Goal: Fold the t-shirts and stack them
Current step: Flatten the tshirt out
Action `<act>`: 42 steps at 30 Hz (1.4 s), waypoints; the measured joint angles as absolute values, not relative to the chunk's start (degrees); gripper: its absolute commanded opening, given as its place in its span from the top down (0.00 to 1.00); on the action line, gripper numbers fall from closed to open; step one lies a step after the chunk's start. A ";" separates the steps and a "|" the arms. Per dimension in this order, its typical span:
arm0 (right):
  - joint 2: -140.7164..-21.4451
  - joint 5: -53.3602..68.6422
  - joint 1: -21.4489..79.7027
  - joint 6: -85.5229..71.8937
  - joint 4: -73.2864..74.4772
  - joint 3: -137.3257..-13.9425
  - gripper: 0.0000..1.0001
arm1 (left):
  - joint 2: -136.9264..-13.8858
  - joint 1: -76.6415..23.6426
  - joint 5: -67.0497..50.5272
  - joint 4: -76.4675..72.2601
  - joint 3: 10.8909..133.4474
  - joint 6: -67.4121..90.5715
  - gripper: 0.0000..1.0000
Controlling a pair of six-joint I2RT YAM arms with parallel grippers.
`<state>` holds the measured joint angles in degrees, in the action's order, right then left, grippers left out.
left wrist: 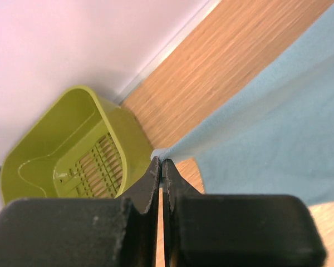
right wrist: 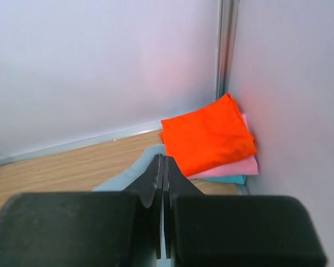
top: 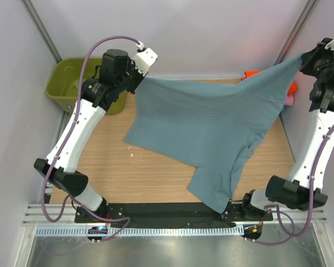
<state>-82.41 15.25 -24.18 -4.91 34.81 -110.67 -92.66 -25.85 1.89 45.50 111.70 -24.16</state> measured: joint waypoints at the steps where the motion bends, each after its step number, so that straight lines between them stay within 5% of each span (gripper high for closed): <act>1: -80.68 14.98 -24.25 -4.69 35.46 -110.54 0.99 | -91.57 -26.76 2.52 45.78 111.70 -23.97 1.00; 10: -68.58 13.58 -24.23 -4.71 39.09 -121.08 0.99 | -77.08 -29.12 7.75 46.17 113.99 -21.65 1.00; 23: -67.94 7.11 -24.23 -4.23 36.75 -138.58 0.99 | -72.71 -29.15 10.07 45.15 127.52 -22.17 1.00; 42: -107.04 10.26 -21.89 -9.80 36.25 -136.59 0.99 | -98.15 -25.71 22.52 35.22 116.27 -26.46 1.00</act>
